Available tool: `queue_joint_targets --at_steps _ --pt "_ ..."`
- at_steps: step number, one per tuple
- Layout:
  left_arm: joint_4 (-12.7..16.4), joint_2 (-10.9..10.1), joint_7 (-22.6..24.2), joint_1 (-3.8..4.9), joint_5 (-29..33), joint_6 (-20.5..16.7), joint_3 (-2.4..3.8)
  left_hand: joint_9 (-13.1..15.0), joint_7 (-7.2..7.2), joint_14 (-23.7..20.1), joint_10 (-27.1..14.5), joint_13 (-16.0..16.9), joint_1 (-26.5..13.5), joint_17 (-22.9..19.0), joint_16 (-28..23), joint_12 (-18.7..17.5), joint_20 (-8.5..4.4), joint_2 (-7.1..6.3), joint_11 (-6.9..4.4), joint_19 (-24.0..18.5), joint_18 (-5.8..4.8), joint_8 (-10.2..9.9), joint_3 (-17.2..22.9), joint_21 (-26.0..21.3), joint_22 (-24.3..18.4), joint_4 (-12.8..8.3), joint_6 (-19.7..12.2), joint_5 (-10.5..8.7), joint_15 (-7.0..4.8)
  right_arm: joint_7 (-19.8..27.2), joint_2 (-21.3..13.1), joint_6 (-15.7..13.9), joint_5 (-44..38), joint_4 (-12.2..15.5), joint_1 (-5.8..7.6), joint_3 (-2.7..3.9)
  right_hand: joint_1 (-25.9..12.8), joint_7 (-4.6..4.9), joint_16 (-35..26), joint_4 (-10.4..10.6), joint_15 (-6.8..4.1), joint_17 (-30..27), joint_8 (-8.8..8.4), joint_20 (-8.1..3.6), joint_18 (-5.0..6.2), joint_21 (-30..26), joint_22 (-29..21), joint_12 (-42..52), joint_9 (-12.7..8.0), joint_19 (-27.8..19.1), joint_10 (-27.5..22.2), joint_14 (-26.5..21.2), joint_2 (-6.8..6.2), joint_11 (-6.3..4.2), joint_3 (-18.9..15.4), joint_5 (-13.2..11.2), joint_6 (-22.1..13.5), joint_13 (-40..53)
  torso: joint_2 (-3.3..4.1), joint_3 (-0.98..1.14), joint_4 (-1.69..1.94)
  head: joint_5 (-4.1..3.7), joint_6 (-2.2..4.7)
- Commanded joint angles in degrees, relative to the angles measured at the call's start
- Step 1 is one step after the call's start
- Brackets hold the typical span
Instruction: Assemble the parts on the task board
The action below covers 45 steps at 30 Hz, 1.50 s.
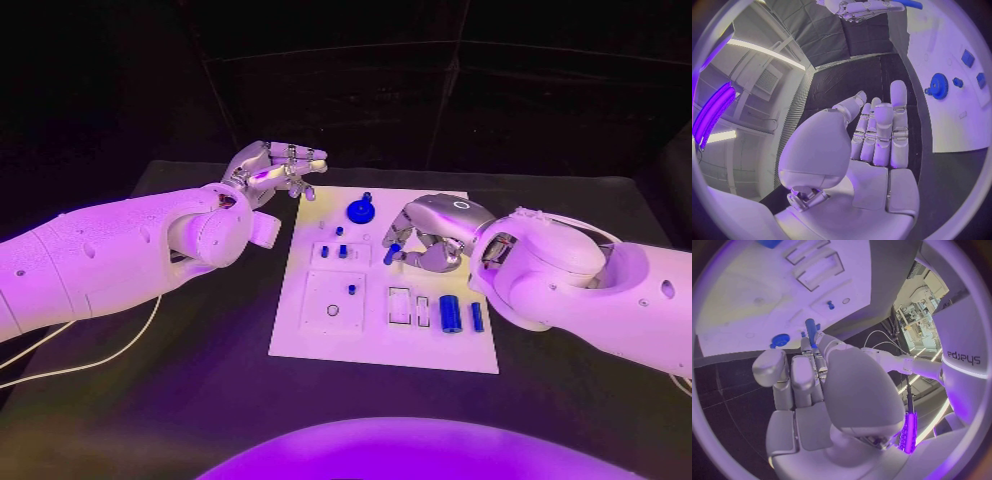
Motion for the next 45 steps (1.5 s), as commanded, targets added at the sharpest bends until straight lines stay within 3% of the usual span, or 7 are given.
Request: queue_joint_targets --at_steps 1,7,11,17,23,45 --pt "0.0 0.2 0.3 0.08 0.1 0.4 0.05 -0.1 -0.04 -0.3 -0.3 0.1 0.0 -0.1 -0.1 0.2 0.03 0.21 -0.02 -0.3 0.73 0.3 -0.1 -0.1 -0.1 -0.1 -0.4 -0.13 -0.04 4.4 1.8 -2.9 3.8 0.0 0.04 0.02 -0.7 0.02 0.4 -0.2 -0.27 0.1 -0.23 -0.10 -0.34 0.3 0.1 -0.5 0.0 0.3 0.4 0.8 0.05 -0.04 0.7 0.6 0.4 0.1 -0.02 -0.06 0.10 0.33 -0.16" --pt "0.0 0.2 0.3 0.09 0.1 0.4 0.05 -0.1 -0.04 -0.3 -0.3 0.1 0.0 -0.1 -0.1 0.2 0.03 0.21 -0.02 -0.3 0.73 0.3 -0.1 -0.1 -0.1 -0.1 -0.4 -0.13 -0.04 7.5 5.7 -2.7 5.6 -1.8 -1.29 -0.06 -1.3 0.17 0.5 -1.0 -0.19 0.1 -0.36 -0.07 -0.35 0.4 0.2 -1.1 -0.1 0.3 0.5 0.7 -0.22 0.08 2.1 2.0 0.3 0.0 -0.01 -0.22 0.11 1.05 -0.29" --pt "0.0 0.1 0.3 0.09 0.1 0.3 0.05 -0.1 -0.04 -0.3 -0.3 0.1 0.0 -0.1 -0.1 0.2 0.03 0.21 -0.02 -0.3 0.73 0.3 -0.1 -0.1 -0.1 -0.1 -0.4 -0.13 -0.04 8.0 8.0 -0.7 5.5 -3.4 -2.43 -0.10 -2.0 0.27 0.4 -1.1 -0.11 0.0 -0.44 0.00 -0.33 0.3 0.0 -1.4 -0.1 0.1 0.4 0.7 -0.46 0.19 2.3 1.6 0.0 0.0 0.06 -0.01 -0.05 1.49 -0.44" --pt "-0.1 0.3 0.3 0.09 0.1 0.4 0.05 -0.1 -0.04 -0.3 -0.3 0.1 0.0 -0.1 -0.1 0.2 0.03 0.21 -0.02 -0.3 0.73 0.3 -0.1 -0.1 -0.1 -0.1 -0.4 -0.13 -0.04 8.3 10.1 0.9 4.6 -5.4 -3.86 -0.14 -2.0 0.27 0.4 -1.1 -0.10 0.0 -0.44 0.00 -0.33 0.3 0.1 -1.4 -0.1 0.1 0.4 0.7 -0.47 0.20 2.3 1.6 0.0 0.0 -0.01 -0.07 0.00 1.77 -0.75" --pt "-0.2 0.4 0.3 0.09 0.1 0.4 0.05 -0.1 -0.04 -0.3 -0.3 0.1 0.0 -0.1 -0.1 0.2 0.03 0.21 -0.02 -0.3 0.73 0.3 -0.1 -0.1 -0.1 -0.1 -0.4 -0.13 -0.04 8.1 11.7 2.3 3.3 -7.2 -4.89 -0.29 -2.0 0.27 0.5 -1.1 -0.10 0.1 -0.44 0.01 -0.34 0.3 0.1 -1.4 -0.1 0.1 0.4 0.7 -0.47 0.20 2.3 1.6 0.0 0.0 0.09 0.05 -0.01 2.25 -0.98" --pt "-0.5 0.9 0.2 0.09 0.1 0.6 0.05 -0.1 -0.04 -0.3 -0.3 0.1 0.0 -0.1 -0.1 0.2 0.03 0.21 -0.02 -0.3 0.73 0.3 -0.1 -0.1 -0.1 -0.1 -0.4 -0.13 -0.04 6.9 13.4 6.2 1.2 -9.4 -5.58 -0.71 -2.3 0.27 0.5 -1.2 -0.08 0.1 -0.41 0.03 -0.34 0.4 0.1 -1.5 -0.1 0.1 0.4 0.7 -0.51 0.20 2.4 1.6 0.0 0.1 0.05 0.01 0.05 2.50 -1.60"
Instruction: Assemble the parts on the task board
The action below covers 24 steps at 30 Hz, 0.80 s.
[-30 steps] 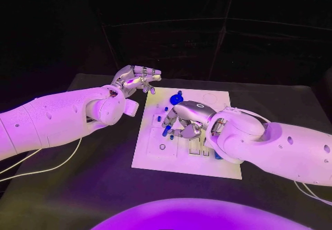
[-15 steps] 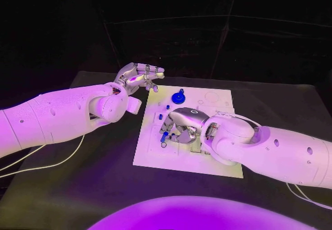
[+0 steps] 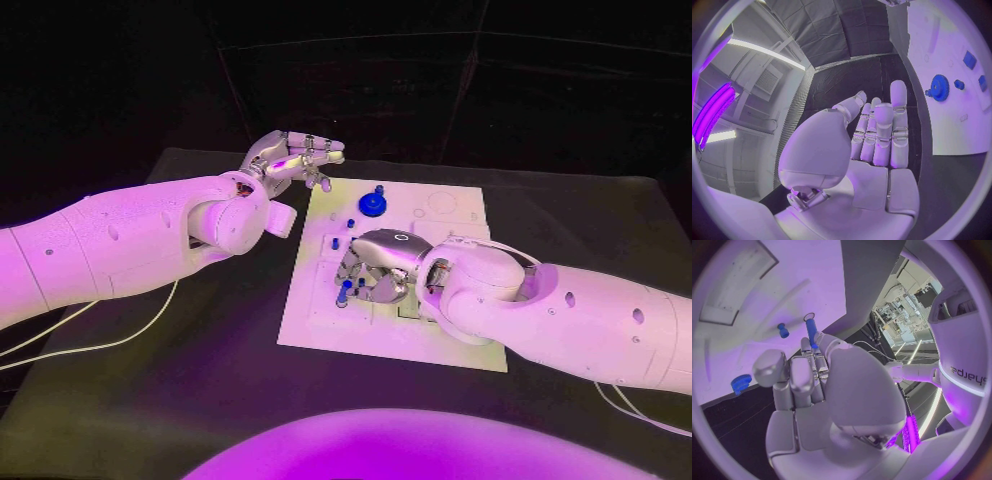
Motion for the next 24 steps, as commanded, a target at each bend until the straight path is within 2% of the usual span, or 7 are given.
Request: queue_joint_targets --at_steps 1,14,24 --pt "0.0 0.1 0.2 0.09 0.1 0.6 0.05 -0.1 -0.04 -0.3 -0.3 0.1 0.0 -0.1 -0.1 0.2 0.03 0.21 -0.02 -0.3 0.73 0.3 -0.1 -0.1 -0.1 -0.1 -0.5 -0.13 -0.04 -0.3 0.2 2.1 -1.1 -0.1 0.03 -0.02 -0.5 0.31 0.3 0.0 -0.09 0.1 -0.28 0.03 -0.34 0.4 0.0 -0.4 0.0 0.1 0.2 0.7 0.09 -0.02 0.4 -0.1 0.1 0.1 -0.01 -0.01 0.06 0.04 -0.07" --pt "0.0 0.1 0.2 0.09 0.1 0.6 0.05 -0.1 0.00 -0.4 -0.4 0.1 0.1 -0.1 -0.1 0.3 0.05 0.28 0.02 -0.3 0.73 0.3 -0.1 -0.1 -0.1 -0.2 -0.5 -0.13 -0.01 -0.7 0.6 2.6 -1.7 -0.5 -0.25 -0.12 -0.6 0.31 0.3 0.0 -0.08 0.1 -0.26 0.04 -0.34 0.4 0.0 -0.4 0.0 0.1 0.3 0.7 0.07 -0.02 0.5 -0.1 0.1 0.1 -0.03 -0.03 0.01 0.26 -0.38" --pt "-0.1 0.1 0.1 0.09 0.1 0.7 0.05 -0.1 0.00 -0.4 -0.4 0.1 0.1 -0.1 -0.1 0.3 0.05 0.28 0.02 -0.3 0.73 0.3 -0.1 -0.1 -0.1 -0.2 -0.5 -0.13 -0.01 -2.4 1.3 2.2 -3.4 -0.5 -0.43 -0.24 -2.2 0.43 0.3 -0.2 0.05 0.0 -0.38 0.16 -0.31 0.3 -0.1 -0.9 -0.1 -0.1 0.1 0.6 -0.61 0.12 0.4 -0.3 -0.4 0.1 -0.04 -0.04 0.02 0.47 -0.52"
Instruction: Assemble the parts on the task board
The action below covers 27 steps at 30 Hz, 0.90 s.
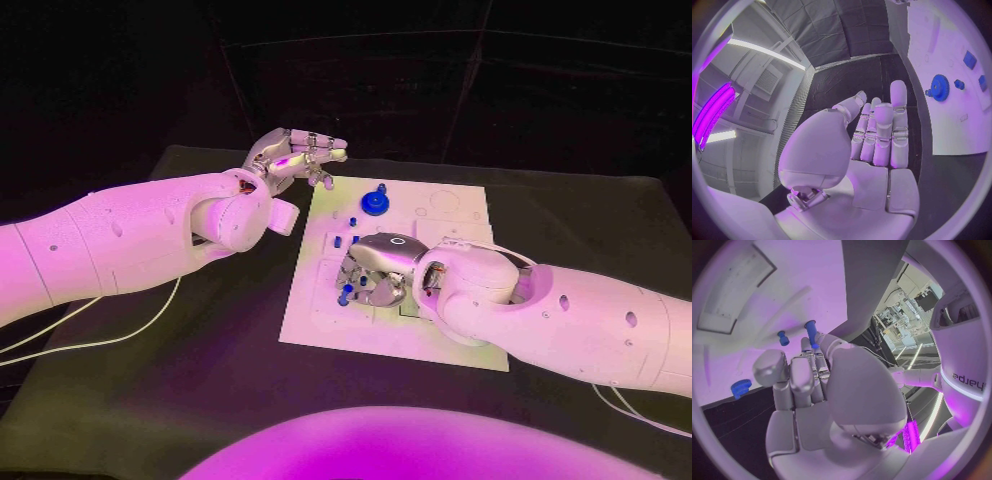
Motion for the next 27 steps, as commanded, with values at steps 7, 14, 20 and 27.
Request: queue_joint_targets --at_steps 7,14,20,27 --pt "0.1 0.0 0.1 0.09 0.1 0.6 0.05 -0.1 0.00 -0.4 -0.4 0.1 0.1 -0.1 -0.1 0.3 0.05 0.28 0.02 -0.3 0.73 0.3 -0.1 -0.1 -0.1 -0.2 -0.5 -0.13 -0.01 -1.1 0.2 -0.2 -1.8 0.4 0.01 -0.71 -2.8 1.02 0.2 0.3 0.64 -0.1 -0.50 0.61 -0.32 0.2 -0.2 -1.0 -0.2 -0.3 -1.8 0.6 -1.60 0.86 -0.3 1.3 -2.5 -0.2 -0.01 -0.01 -0.02 0.13 -0.09" --pt "0.1 0.0 0.1 0.09 0.1 0.7 0.05 -0.1 0.00 -0.4 -0.4 0.1 0.1 -0.1 -0.1 0.3 0.05 0.28 0.02 -0.3 0.73 0.3 -0.1 -0.1 -0.1 -0.2 -0.5 -0.13 -0.01 -0.1 0.3 -1.5 -0.9 0.5 0.01 -0.91 -4.1 1.10 0.3 0.2 0.92 -0.2 -0.56 0.99 -0.27 0.1 -0.3 -0.9 -0.3 -0.4 -3.3 0.5 -2.54 1.19 -1.0 2.1 -5.1 -0.1 -0.02 0.01 0.01 0.22 -0.14" --pt "0.1 0.0 0.0 0.09 0.1 0.8 0.05 -0.1 0.00 -0.4 -0.4 0.1 0.1 -0.1 -0.1 0.3 0.05 0.28 0.02 -0.3 0.73 0.3 -0.1 -0.1 -0.1 -0.2 -0.5 -0.13 -0.01 0.4 0.4 -2.7 -0.1 0.4 0.01 -0.95 -5.0 1.12 0.2 0.1 1.02 -0.3 -0.55 1.10 -0.19 0.0 -0.6 -0.8 -0.3 -0.6 -4.1 0.4 -2.97 1.28 -1.8 1.7 -7.6 -0.1 -0.01 0.00 -0.01 0.40 -0.17" --pt "0.1 0.0 0.0 0.09 0.1 0.8 0.05 -0.1 0.02 -0.4 -0.5 0.1 0.1 -0.1 -0.1 0.4 0.07 0.33 0.04 -0.3 0.72 0.4 -0.1 -0.2 -0.1 -0.2 -0.6 -0.13 0.00 0.6 0.3 -3.6 0.3 0.4 0.01 -0.97 -5.2 1.22 0.2 -0.2 1.11 -0.5 -0.52 1.20 -0.10 -0.4 -1.1 -0.6 -0.3 -0.8 -5.2 0.4 -2.91 1.41 -2.6 1.4 -9.9 -0.1 -0.01 0.00 -0.04 0.36 -0.16"
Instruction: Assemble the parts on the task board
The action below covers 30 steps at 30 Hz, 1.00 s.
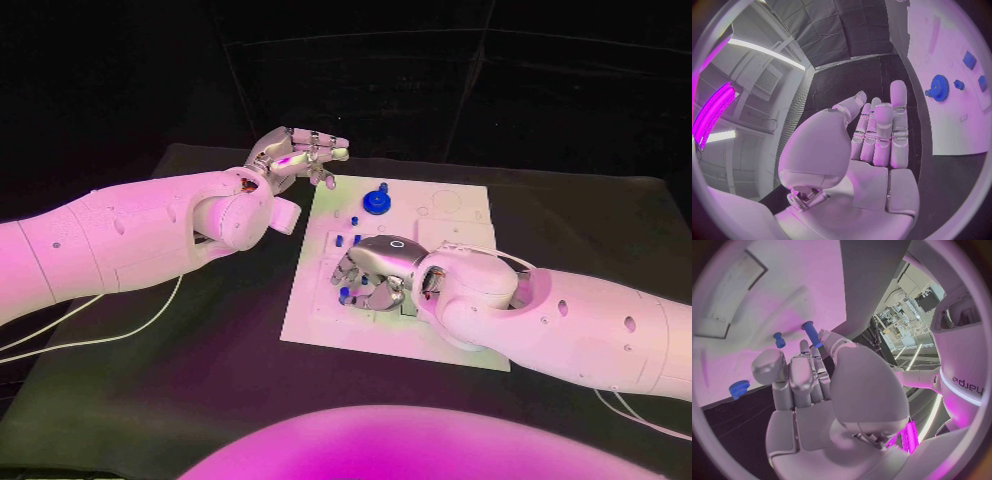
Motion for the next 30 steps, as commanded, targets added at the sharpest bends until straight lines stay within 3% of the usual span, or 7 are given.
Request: queue_joint_targets --at_steps 1,10,15,19,24,27,30 --pt "0.1 0.0 0.1 0.09 0.1 0.6 0.05 -0.1 -0.19 -0.4 -0.5 0.0 0.1 0.0 -0.1 0.4 0.07 0.33 0.04 -0.3 0.73 0.4 -0.1 -0.2 -0.1 -0.2 -0.4 -0.13 0.01 0.7 0.0 -1.8 0.6 0.1 0.07 0.00 -0.6 -0.04 0.2 0.0 0.27 0.0 -0.16 0.17 -0.09 -0.4 -0.1 0.2 0.0 -0.2 -0.3 0.4 -0.11 0.10 -0.3 -0.2 -0.5 0.0 -0.01 0.00 -0.02 -0.03 0.02" --pt "0.1 -0.1 0.1 0.09 0.1 0.7 0.05 -0.1 -0.19 -0.4 -0.5 0.0 0.1 0.0 -0.1 0.4 0.07 0.33 0.04 -0.3 0.73 0.4 -0.1 -0.2 -0.1 -0.2 -0.4 -0.13 0.01 0.4 -0.9 -3.5 0.8 0.5 0.06 -0.01 -1.4 0.08 -0.3 -0.1 0.39 -0.8 -0.01 0.24 0.23 -1.6 -1.9 0.3 0.1 -1.0 -2.2 0.1 -0.18 0.30 -2.2 -0.1 -1.8 0.0 -0.02 0.03 0.00 -0.11 0.09" --pt "0.0 -0.2 0.1 0.09 0.1 0.7 0.05 -0.1 -0.19 -0.4 -0.5 0.0 0.1 0.0 -0.1 0.4 0.07 0.33 0.04 -0.3 0.73 0.4 -0.1 -0.2 -0.1 -0.2 -0.4 -0.13 0.01 1.2 -2.8 -7.1 3.1 2.2 0.07 0.02 -2.2 0.72 -2.6 0.1 0.83 -4.1 0.06 0.46 0.79 -3.9 -5.3 0.7 0.1 -2.6 -3.8 -1.0 -0.16 0.85 -4.8 0.7 -2.4 0.1 -0.02 0.14 -0.16 -0.15 0.42" --pt "-0.1 -0.4 0.0 0.09 0.1 0.6 0.05 -0.1 -0.19 -0.4 -0.5 0.0 0.1 0.0 -0.1 0.4 0.07 0.33 0.04 -0.3 0.73 0.4 -0.1 -0.2 -0.1 -0.2 -0.4 -0.13 0.01 2.4 -6.2 -10.6 8.5 5.1 0.23 0.12 -3.0 0.79 -2.6 0.6 0.85 -4.2 0.13 0.60 0.80 -4.0 -5.3 1.8 0.2 -2.5 -3.6 -1.0 0.04 0.81 -7.3 1.3 -2.6 0.2 -0.09 0.02 -0.11 -0.76 0.81" --pt "-0.2 -0.6 0.0 0.09 0.1 0.6 0.04 -0.1 -0.19 -0.4 -0.5 0.0 0.1 0.0 -0.1 0.4 0.07 0.33 0.04 -0.3 0.73 0.4 -0.1 -0.2 -0.1 -0.2 -0.4 -0.13 0.01 3.7 -11.5 -15.3 16.9 8.3 2.29 0.38 -4.4 0.99 -1.7 2.1 0.67 -3.1 0.70 0.58 0.57 -3.2 -4.1 4.4 0.4 -1.8 -0.5 -0.5 1.70 0.56 -9.7 2.1 -1.1 0.7 -0.06 0.01 -0.27 -1.42 1.52" --pt "-0.1 -0.6 0.0 0.09 0.1 0.6 0.04 -0.1 -0.19 -0.4 -0.5 0.0 0.1 0.0 -0.1 0.4 0.07 0.33 0.04 -0.3 0.73 0.4 -0.1 -0.2 -0.1 -0.2 -0.4 -0.13 0.01 3.4 -14.5 -17.2 20.7 9.1 3.63 0.46 -4.9 0.29 1.1 3.0 0.15 0.9 1.33 0.25 -0.06 -0.7 -0.2 6.5 0.6 -0.1 2.6 0.7 2.70 -0.26 -10.3 2.2 0.4 1.4 -0.05 0.00 -0.22 -1.92 1.79" --pt "-0.1 -0.6 0.0 0.09 0.1 0.6 0.04 -0.1 -0.19 -0.4 -0.5 0.0 0.1 0.0 -0.1 0.4 0.07 0.33 0.04 -0.3 0.73 0.4 -0.1 -0.2 -0.1 -0.2 -0.4 -0.13 0.01 1.9 -17.3 -17.3 25.5 9.5 4.46 0.49 -4.3 -0.76 3.8 3.0 -0.78 4.8 1.81 -0.45 -0.75 2.1 3.9 9.7 0.7 1.6 7.3 1.6 3.05 -1.57 -10.7 2.2 1.4 3.0 -0.09 -0.03 -0.19 -2.83 1.84"
